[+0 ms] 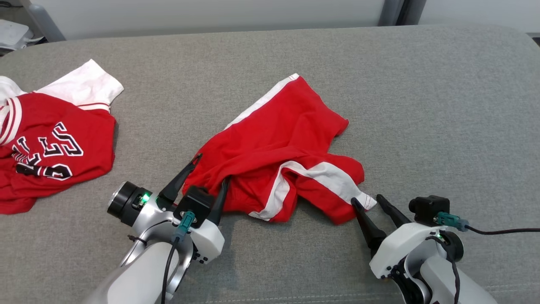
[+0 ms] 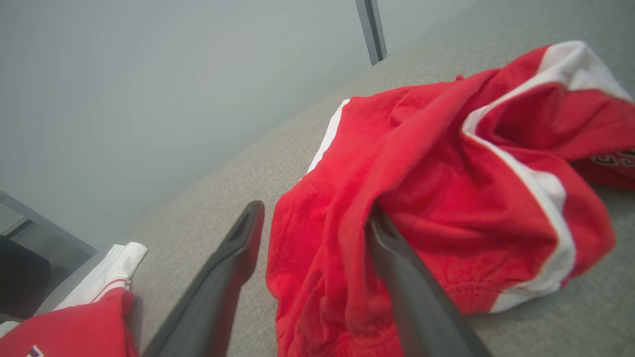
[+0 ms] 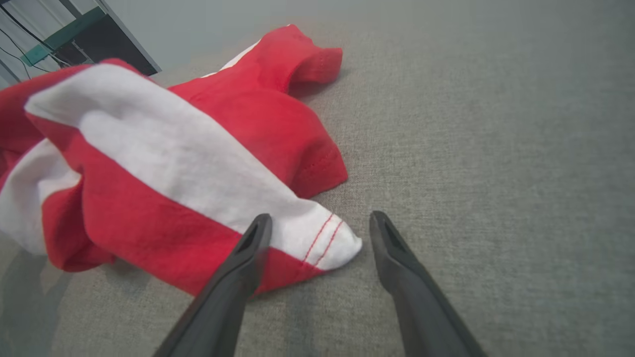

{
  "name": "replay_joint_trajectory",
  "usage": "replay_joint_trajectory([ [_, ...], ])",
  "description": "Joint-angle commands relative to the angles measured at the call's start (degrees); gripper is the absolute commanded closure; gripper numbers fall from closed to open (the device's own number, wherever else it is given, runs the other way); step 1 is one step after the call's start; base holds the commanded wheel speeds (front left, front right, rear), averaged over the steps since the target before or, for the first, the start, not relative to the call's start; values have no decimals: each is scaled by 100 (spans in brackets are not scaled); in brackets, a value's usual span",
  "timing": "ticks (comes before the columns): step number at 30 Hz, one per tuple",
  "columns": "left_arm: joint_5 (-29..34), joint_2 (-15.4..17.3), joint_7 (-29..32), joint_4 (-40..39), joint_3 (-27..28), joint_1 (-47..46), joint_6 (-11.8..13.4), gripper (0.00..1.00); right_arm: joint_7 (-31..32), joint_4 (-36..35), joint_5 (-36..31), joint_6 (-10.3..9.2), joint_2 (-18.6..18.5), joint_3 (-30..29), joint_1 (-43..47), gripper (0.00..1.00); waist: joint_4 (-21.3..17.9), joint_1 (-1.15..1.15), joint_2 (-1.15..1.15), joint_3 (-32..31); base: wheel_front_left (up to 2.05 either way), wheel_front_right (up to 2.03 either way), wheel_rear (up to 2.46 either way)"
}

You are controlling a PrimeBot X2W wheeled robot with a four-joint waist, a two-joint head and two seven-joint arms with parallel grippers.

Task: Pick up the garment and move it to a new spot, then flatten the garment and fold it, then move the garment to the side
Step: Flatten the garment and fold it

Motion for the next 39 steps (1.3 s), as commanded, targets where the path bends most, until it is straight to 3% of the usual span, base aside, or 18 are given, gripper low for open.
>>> replay_joint_trajectory([
  [1,-55,116,-55,-163,256,-172,91,0,-77,7,84,8,45,135,-110,0,47,0,0,22,0,0,0],
  [2,-82,87,-80,-220,279,-151,129,0,-77,127,152,8,53,187,-144,9,79,0,0,30,0,0,0],
  [6,-206,-6,-179,-565,346,0,221,0,-77,339,274,8,68,386,-254,100,165,0,0,36,0,0,0],
  [9,-457,-108,-244,-926,428,226,177,0,-77,361,244,8,-14,342,-289,100,191,0,0,19,0,0,0],
  [12,-942,-223,-213,-1314,458,581,-116,0,-77,289,76,8,-123,95,-270,100,176,0,0,-14,0,0,0],
  [19,-1795,-373,479,-1736,291,1377,-442,0,-77,156,-293,8,-224,-92,-105,100,43,0,0,-130,0,0,0],
  [25,-2433,-690,937,-1593,-57,1662,-1010,0,-77,130,-378,8,-249,-151,-80,100,35,0,0,-113,0,0,0],
  [28,-2182,-800,941,-1030,-103,1502,-684,0,-77,106,-413,8,-232,-139,-124,100,12,0,0,-84,0,0,0],
  [30,-1891,-875,748,-645,-76,1307,-342,0,-77,57,-421,8,-229,-117,-163,100,-19,0,0,-67,0,0,0],
  [32,-1773,-1042,498,-134,-38,1074,-181,0,-77,-62,-436,8,-279,-135,-204,100,-41,0,0,-45,0,0,0],
  [39,-1651,-1245,-104,835,-27,606,-202,0,-77,-373,-476,8,-409,-146,-218,100,-185,0,0,-37,0,0,0],
])
